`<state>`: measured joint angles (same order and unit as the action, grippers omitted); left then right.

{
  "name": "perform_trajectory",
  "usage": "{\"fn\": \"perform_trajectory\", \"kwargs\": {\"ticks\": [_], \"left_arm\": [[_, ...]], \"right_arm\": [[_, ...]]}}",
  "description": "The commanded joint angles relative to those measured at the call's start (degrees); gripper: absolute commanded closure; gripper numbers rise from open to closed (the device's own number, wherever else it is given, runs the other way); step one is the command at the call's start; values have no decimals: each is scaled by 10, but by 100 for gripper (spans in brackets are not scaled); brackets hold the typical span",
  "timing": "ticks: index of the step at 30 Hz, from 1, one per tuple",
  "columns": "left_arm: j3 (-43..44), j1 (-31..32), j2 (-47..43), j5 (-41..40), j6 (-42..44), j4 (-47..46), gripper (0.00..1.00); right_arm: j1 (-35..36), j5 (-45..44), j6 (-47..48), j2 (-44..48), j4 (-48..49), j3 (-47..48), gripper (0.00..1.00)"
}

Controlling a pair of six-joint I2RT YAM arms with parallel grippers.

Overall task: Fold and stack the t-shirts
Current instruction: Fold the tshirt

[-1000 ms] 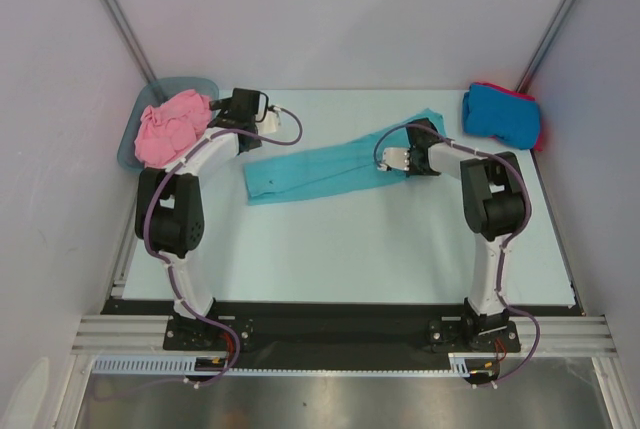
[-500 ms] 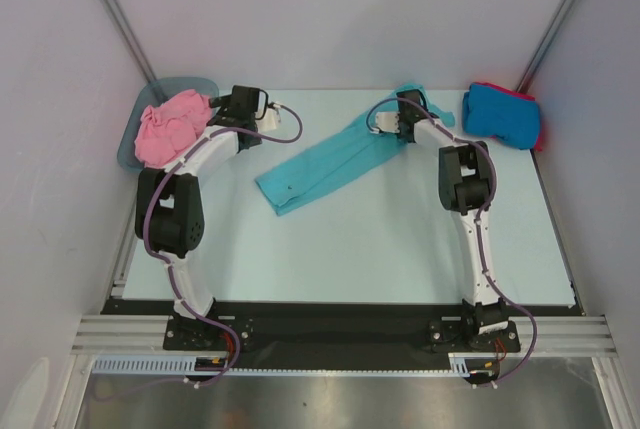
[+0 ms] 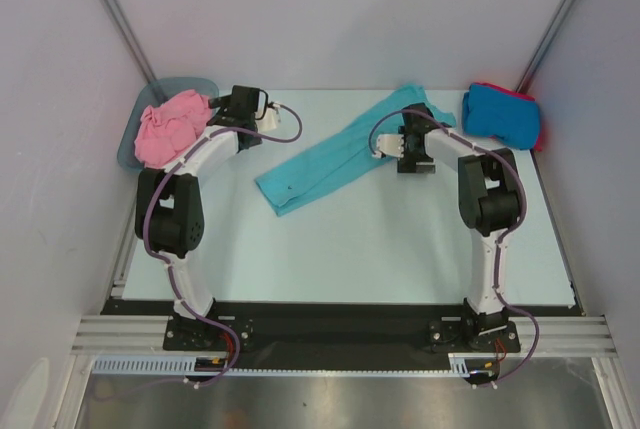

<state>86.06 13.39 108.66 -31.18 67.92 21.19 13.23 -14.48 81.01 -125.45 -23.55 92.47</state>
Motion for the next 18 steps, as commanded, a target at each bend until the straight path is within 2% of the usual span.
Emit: {"fn": "perform_trajectory", "kwargs": {"ticks": [1,4,8,12,18], "left_arm": [[28,2,1,-6,-10,1,0],[31,-2,5,-12,-11,2,0],[46,-9,8,-18,-24,6,0],[54,-14,8,-32,-34,10,0],[102,-39,23,-54,-95,42,0]], "right_arm": [[46,82,-58,111,-117,-50,15],[107,119,-85,168,-155,-86,16],[192,155,-131,193,-149,-102,18],[266,176,-155,167,-127,-81,21],[311,198,-184,101,-114,-35,25]]}}
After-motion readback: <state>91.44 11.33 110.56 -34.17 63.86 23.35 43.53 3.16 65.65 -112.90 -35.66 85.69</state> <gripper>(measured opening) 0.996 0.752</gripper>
